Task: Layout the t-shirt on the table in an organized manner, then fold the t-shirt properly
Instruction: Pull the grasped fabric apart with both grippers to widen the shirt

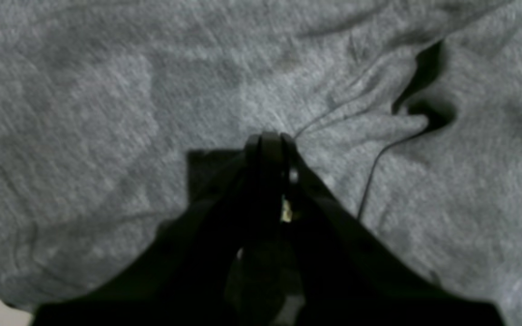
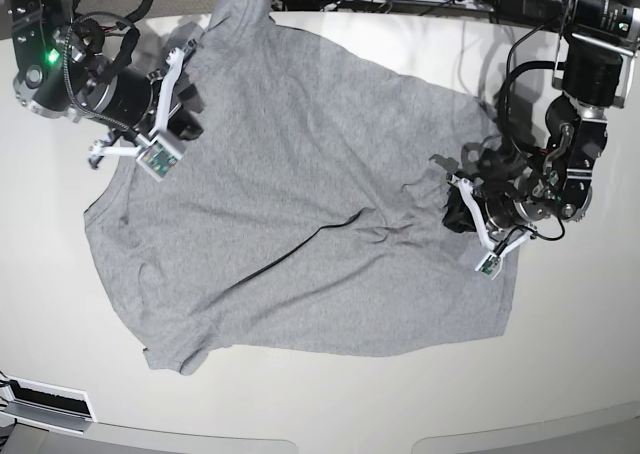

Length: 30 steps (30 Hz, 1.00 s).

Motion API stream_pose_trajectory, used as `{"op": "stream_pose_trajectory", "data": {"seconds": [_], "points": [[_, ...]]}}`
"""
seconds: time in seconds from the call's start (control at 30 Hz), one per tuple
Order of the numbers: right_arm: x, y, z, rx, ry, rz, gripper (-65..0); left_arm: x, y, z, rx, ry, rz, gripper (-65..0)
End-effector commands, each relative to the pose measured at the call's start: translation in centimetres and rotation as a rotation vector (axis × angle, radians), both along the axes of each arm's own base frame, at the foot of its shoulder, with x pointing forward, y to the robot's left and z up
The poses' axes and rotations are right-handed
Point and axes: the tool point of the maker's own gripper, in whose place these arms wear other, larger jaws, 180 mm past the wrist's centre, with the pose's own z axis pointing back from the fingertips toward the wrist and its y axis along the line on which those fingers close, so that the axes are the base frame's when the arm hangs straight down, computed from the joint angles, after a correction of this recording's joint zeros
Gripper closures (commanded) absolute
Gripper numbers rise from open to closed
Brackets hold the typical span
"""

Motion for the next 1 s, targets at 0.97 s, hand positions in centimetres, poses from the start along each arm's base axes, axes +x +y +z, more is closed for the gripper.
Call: {"op": "stream_pose_trajectory", "data": {"seconds": [0.97], "points": [[2.1,-4.8,-10.5,-0.095,0.201,-0.214,0.0,-4.7,-1.4,4.0,-0.142,0.096,-0.195,0.0]]}}
